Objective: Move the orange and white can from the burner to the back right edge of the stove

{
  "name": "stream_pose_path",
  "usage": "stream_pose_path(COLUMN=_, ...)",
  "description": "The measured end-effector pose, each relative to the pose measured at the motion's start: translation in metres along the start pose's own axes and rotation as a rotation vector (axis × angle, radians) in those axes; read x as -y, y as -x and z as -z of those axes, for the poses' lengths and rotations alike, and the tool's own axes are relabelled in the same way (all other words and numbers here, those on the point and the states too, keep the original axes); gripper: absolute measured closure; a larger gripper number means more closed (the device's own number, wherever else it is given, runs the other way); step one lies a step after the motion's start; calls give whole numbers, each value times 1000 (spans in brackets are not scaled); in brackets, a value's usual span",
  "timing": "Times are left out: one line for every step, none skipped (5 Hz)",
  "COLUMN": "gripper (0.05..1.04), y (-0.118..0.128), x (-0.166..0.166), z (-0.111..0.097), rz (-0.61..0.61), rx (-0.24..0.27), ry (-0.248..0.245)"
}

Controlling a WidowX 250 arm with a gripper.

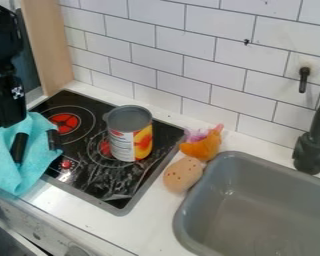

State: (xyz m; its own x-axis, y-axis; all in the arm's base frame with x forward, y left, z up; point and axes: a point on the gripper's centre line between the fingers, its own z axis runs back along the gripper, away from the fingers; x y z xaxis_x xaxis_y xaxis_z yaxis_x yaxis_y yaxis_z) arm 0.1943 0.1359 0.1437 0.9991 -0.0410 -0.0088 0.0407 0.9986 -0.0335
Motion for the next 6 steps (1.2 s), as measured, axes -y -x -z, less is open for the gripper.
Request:
stream_pose_path(gripper=83, y=1, x=1, z=5, rz=-4, rx=-17, ry=15)
stream_pose_path(gripper=83, y=-10, x=16, z=10, rz=37, rx=-12, ry=7)
stream_pose_path(gripper=83, y=-18, x=36, z=21, rz=69, rx=-17, ry=3)
stream_pose_path(gripper=83, y=-27, x=54, z=28, rz=96, rx=-29, ry=-24)
stream_pose_path(gripper=83, y=-35, x=62, z=39, rz=92, rx=-51, ry=-27)
stream_pose_path(gripper=83, y=-43, x=67, z=52, rz=68, rx=-90, ry=-45)
